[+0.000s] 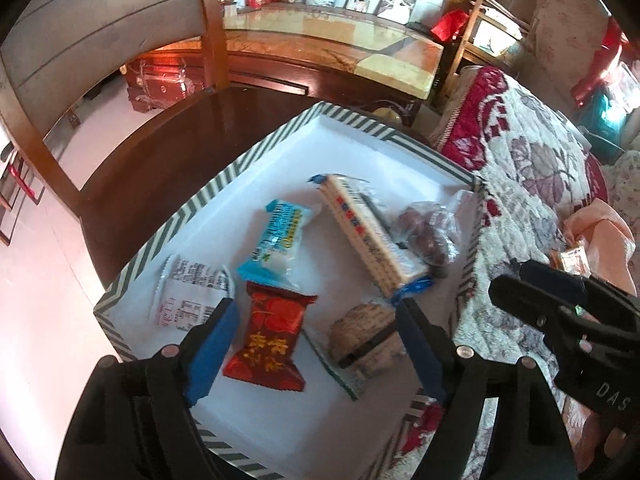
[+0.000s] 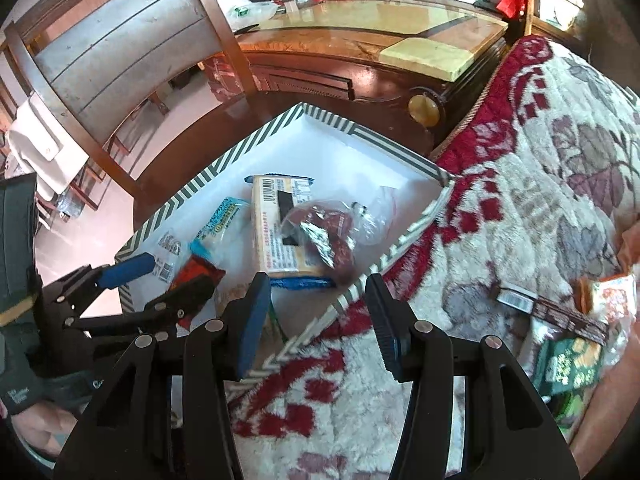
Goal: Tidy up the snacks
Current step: 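Open both grippers to drop the red packet and date bag in the tray, then move both grippers back to the snack pile on the quilt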
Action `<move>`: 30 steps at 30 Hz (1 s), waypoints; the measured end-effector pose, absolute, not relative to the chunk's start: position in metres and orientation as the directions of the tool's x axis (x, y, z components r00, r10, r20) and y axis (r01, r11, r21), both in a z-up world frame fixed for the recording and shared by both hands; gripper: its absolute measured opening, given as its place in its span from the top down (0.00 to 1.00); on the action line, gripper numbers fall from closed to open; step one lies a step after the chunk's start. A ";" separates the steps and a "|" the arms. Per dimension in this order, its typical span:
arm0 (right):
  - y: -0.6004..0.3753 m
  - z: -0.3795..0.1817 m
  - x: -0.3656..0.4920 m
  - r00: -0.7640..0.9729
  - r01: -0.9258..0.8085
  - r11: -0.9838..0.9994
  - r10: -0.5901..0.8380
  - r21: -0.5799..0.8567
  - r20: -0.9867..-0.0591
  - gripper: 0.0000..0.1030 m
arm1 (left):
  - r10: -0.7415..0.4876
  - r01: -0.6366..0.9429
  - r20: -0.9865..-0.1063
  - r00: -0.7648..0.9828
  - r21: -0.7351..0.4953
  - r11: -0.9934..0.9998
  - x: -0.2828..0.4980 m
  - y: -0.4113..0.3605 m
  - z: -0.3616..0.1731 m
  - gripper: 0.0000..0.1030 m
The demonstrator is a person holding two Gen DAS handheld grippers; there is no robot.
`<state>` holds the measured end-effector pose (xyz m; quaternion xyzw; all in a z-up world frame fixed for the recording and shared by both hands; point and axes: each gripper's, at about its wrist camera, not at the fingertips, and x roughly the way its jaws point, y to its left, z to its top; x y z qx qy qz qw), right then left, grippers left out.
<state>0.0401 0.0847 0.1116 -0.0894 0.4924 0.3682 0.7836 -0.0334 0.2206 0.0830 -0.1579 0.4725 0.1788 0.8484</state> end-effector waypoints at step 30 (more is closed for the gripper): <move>-0.093 0.087 0.024 0.317 -0.425 0.877 0.375 0.223 -0.871 0.52 | 0.050 -0.226 -0.878 0.476 -0.067 0.972 -0.007 0.102 0.080 0.19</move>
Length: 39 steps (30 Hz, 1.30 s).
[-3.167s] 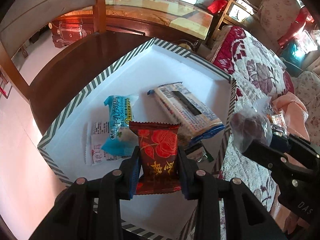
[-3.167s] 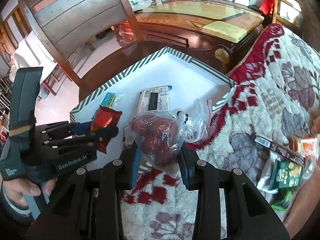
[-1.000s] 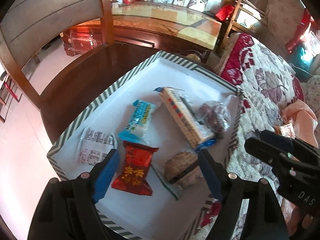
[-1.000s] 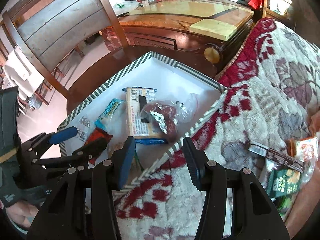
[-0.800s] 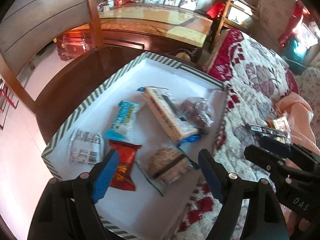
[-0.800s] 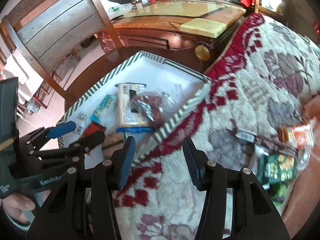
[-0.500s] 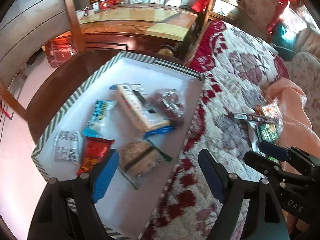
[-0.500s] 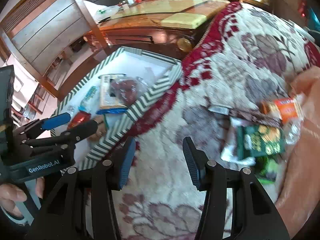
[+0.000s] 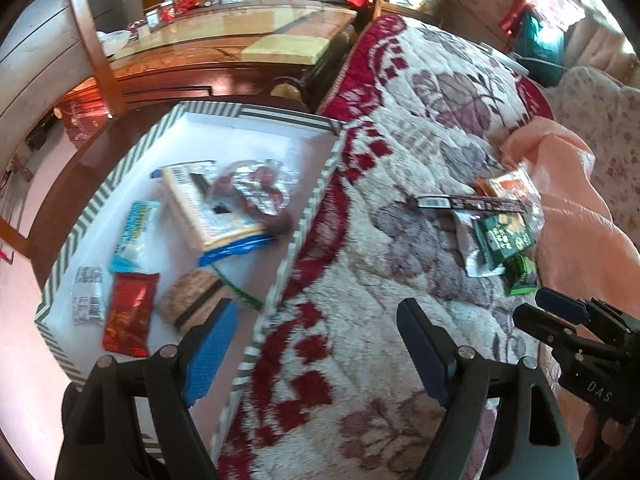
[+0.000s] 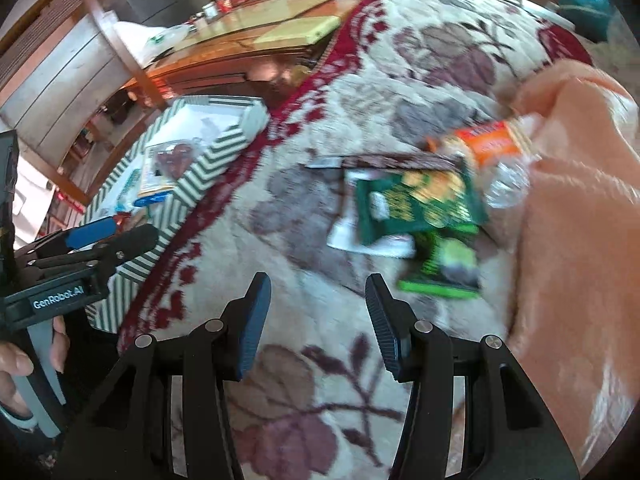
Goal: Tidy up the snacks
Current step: 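Move both grippers back to the snack pile on the quilt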
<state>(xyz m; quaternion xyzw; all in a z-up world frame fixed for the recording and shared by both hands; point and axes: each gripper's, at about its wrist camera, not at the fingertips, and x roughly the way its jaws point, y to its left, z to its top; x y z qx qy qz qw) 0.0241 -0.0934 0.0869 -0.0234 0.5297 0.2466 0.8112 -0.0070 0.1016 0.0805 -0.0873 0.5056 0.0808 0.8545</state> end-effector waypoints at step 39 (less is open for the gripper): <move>-0.163 0.045 0.049 0.264 -0.278 0.911 0.376 0.304 -0.888 0.52 | -0.349 0.442 -0.900 0.262 -0.209 0.872 0.160 -0.015 0.033 0.45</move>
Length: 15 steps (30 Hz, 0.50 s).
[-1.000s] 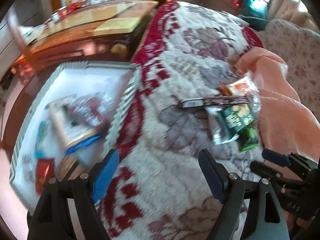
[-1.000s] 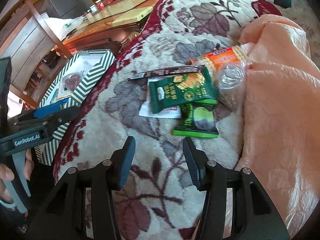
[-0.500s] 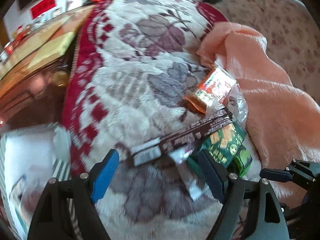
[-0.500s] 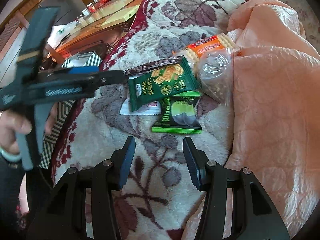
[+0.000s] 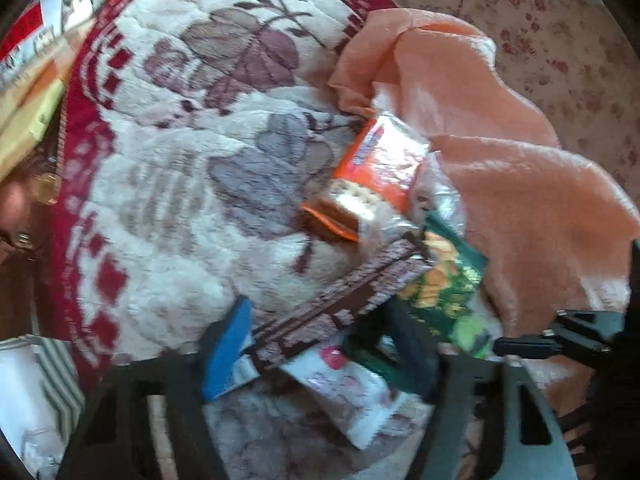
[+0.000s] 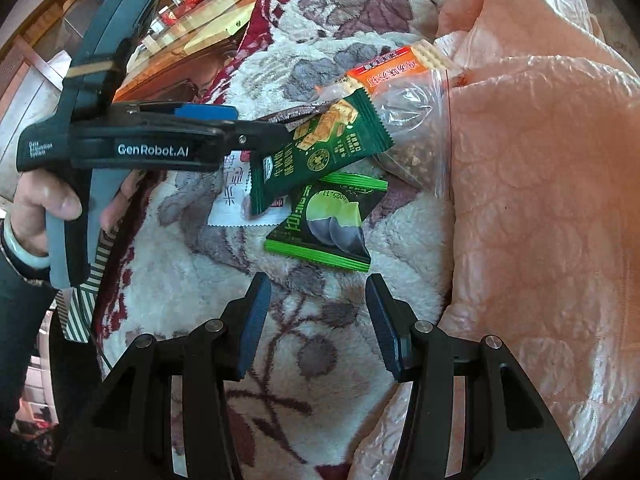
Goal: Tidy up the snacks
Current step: 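Move both grippers back to the snack pile on the quilt, then grasp the Nescafe coffee stick with left gripper while right grasps the green biscuit packet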
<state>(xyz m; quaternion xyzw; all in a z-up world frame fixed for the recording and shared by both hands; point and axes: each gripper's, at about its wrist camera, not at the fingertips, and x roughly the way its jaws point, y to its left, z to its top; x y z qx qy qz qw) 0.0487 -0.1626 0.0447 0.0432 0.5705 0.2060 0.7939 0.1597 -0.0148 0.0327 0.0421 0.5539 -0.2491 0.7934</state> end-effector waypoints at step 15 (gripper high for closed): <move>-0.159 0.059 0.050 0.313 -0.280 0.901 0.411 0.331 -0.856 0.52 | -0.273 0.226 -0.889 0.367 -0.199 0.954 0.142 0.023 0.049 0.89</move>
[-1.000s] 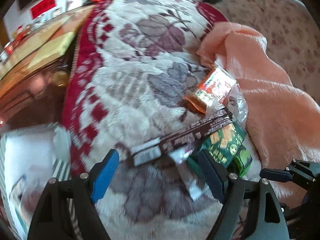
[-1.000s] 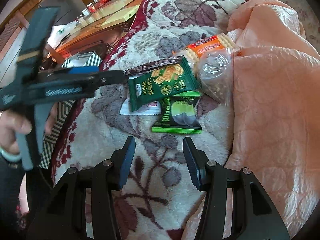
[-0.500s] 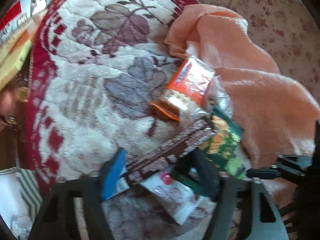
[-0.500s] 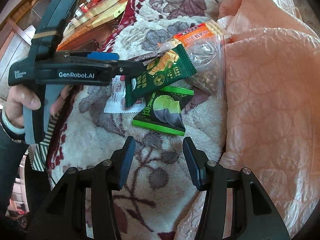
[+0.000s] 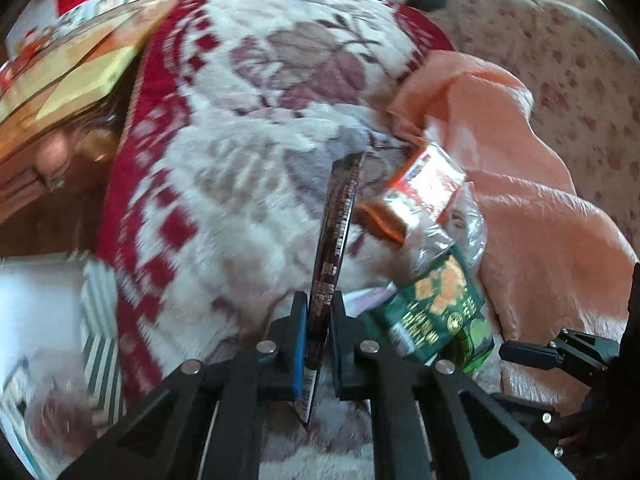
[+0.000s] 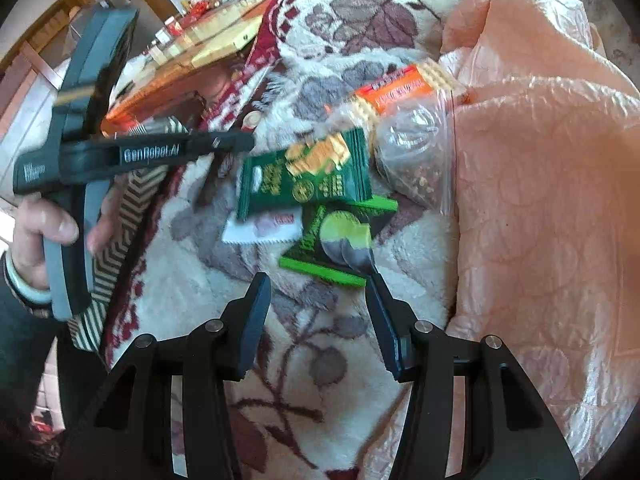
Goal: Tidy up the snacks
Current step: 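Grasp the Nescafe coffee stick with left gripper while right grasps the green biscuit packet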
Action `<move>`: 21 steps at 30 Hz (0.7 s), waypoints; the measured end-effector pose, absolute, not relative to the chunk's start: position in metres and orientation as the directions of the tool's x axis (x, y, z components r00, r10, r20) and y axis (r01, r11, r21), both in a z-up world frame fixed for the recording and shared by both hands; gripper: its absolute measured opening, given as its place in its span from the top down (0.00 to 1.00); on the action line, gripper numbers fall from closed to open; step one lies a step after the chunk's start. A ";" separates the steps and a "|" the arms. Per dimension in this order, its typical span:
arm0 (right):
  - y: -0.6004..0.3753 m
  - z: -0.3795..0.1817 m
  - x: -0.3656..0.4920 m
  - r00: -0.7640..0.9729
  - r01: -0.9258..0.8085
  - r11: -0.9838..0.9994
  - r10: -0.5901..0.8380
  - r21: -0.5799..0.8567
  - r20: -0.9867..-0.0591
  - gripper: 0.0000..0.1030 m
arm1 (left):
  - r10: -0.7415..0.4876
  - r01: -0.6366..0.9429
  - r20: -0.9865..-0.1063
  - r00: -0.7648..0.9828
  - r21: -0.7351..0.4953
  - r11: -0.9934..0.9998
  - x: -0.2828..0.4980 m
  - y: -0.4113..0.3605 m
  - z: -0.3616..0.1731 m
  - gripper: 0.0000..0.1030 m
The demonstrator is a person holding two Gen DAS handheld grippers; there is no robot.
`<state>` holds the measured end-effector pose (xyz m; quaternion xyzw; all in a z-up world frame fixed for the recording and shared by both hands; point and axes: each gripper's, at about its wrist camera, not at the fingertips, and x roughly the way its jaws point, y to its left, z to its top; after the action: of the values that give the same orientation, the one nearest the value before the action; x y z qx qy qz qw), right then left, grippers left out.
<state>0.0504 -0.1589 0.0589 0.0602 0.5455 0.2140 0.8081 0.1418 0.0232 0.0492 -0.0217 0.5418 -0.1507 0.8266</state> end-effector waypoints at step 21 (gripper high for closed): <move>-0.084 0.074 0.095 0.287 -0.811 0.566 0.167 -0.146 -0.943 0.41 | -0.211 0.028 -0.914 0.346 -0.214 0.976 0.128 0.051 0.030 0.84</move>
<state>0.0954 -0.0843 0.0741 -0.3251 0.4953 0.3336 0.7332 0.1276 0.0511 0.0302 -0.0804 0.5673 -0.0731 0.8163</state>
